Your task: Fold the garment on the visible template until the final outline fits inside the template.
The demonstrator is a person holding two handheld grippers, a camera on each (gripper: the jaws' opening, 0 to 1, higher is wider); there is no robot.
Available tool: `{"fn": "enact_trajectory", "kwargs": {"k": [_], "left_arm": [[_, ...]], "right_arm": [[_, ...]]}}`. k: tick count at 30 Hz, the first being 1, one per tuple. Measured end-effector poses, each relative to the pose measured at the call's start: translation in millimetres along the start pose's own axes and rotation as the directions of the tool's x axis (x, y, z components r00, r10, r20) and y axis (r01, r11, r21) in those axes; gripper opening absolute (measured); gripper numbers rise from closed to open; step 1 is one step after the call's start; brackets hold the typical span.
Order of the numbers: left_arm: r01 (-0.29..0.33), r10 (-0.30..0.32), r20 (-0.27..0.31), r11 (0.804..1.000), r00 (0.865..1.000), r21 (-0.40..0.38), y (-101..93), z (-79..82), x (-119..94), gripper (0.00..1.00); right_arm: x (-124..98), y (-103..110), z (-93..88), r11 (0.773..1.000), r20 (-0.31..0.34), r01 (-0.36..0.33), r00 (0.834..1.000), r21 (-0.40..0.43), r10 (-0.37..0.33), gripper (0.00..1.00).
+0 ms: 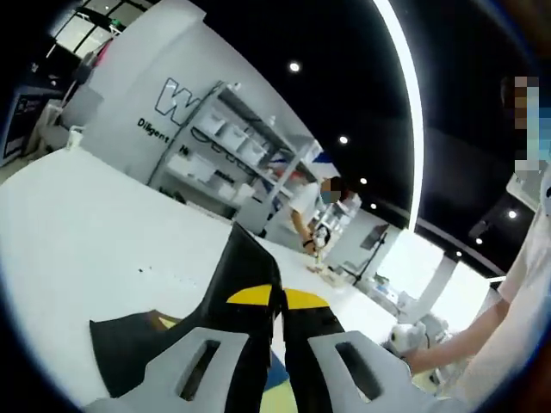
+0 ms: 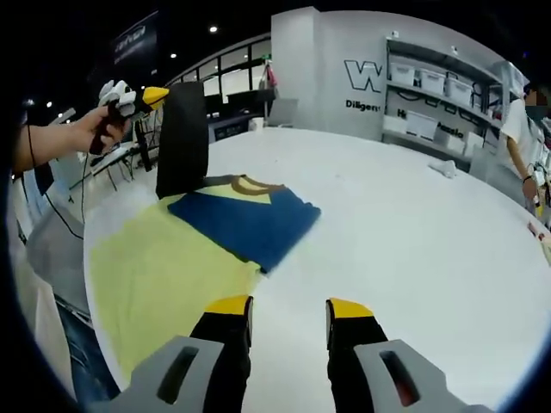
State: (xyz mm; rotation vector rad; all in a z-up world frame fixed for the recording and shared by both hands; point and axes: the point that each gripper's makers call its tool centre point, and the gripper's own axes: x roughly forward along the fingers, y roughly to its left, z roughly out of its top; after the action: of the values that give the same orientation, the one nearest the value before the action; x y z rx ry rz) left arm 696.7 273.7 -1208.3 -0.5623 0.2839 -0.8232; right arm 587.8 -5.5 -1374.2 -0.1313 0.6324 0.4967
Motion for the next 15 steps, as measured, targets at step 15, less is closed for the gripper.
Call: {"fn": "enact_trajectory", "kwargs": {"k": [15], "left_arm": [[-0.006,0.008,-0.132,1.000,0.991,0.013,5.6,-74.1,27.3,0.02]], "right_arm": [[0.5,1.2,-2.4,1.000,-0.003,-0.003,1.000,0.003,0.003,0.28]]}}
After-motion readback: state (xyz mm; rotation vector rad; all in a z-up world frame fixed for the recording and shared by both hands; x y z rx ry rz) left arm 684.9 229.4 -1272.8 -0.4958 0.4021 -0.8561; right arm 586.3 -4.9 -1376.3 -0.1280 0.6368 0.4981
